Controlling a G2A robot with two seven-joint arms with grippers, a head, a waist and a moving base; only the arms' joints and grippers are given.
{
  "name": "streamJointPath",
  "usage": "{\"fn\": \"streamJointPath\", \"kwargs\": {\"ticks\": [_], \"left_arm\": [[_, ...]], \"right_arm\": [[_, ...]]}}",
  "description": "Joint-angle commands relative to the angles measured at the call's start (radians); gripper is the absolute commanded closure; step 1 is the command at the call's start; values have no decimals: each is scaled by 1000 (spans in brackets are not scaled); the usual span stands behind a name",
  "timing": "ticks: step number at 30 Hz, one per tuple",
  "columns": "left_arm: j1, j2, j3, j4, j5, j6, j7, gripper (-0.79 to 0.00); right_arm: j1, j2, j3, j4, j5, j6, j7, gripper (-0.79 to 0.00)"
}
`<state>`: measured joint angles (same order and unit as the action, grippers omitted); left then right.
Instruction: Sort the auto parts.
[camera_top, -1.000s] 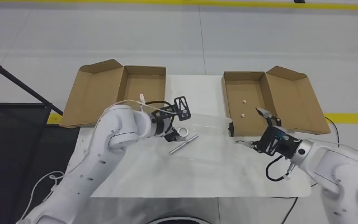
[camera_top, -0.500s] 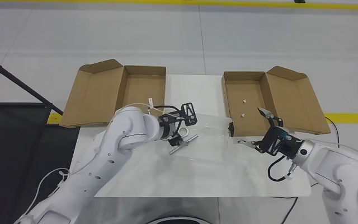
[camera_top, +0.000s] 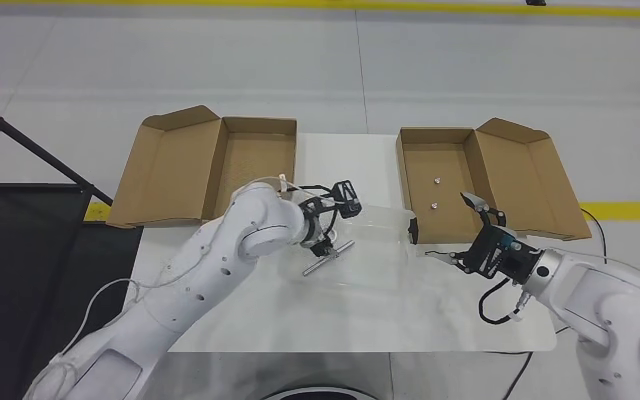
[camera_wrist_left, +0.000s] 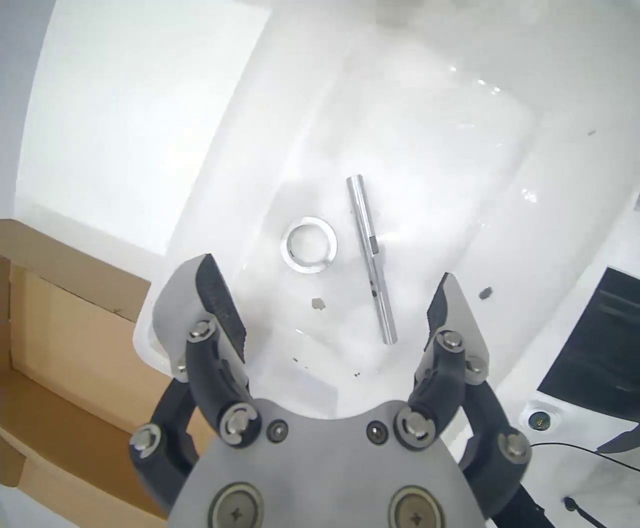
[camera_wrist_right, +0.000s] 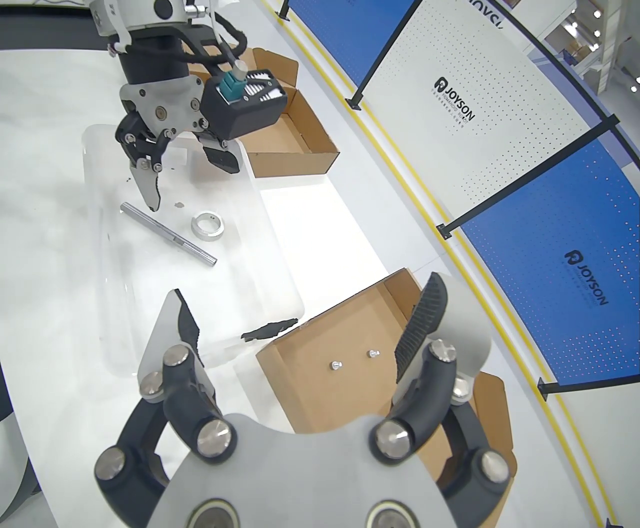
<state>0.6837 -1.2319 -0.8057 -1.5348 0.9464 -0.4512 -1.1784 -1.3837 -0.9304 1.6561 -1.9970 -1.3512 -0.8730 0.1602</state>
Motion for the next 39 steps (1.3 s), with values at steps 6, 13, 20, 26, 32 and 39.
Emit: {"fn": "streamJointPath", "kwargs": {"ticks": [6,13,20,26,32,39], "left_arm": [[-24,-14,29,92,-9,5,51,-727],[-57,-31,57,167,-19,1,89,-631],[-81,-49,91,225,-26,-3,108,-582],[-97,-63,115,267,-29,3,113,-563],[-107,-76,135,299,-22,14,118,-545],[-103,-86,154,318,22,45,137,-511]], "right_arm": [[0,0,0,0,0,0,0,-785],[0,0,0,0,0,0,0,-785],[0,0,0,0,0,0,0,-785],[0,0,0,0,0,0,0,-785],[0,0,0,0,0,0,0,-785],[0,0,0,0,0,0,0,-785]]}}
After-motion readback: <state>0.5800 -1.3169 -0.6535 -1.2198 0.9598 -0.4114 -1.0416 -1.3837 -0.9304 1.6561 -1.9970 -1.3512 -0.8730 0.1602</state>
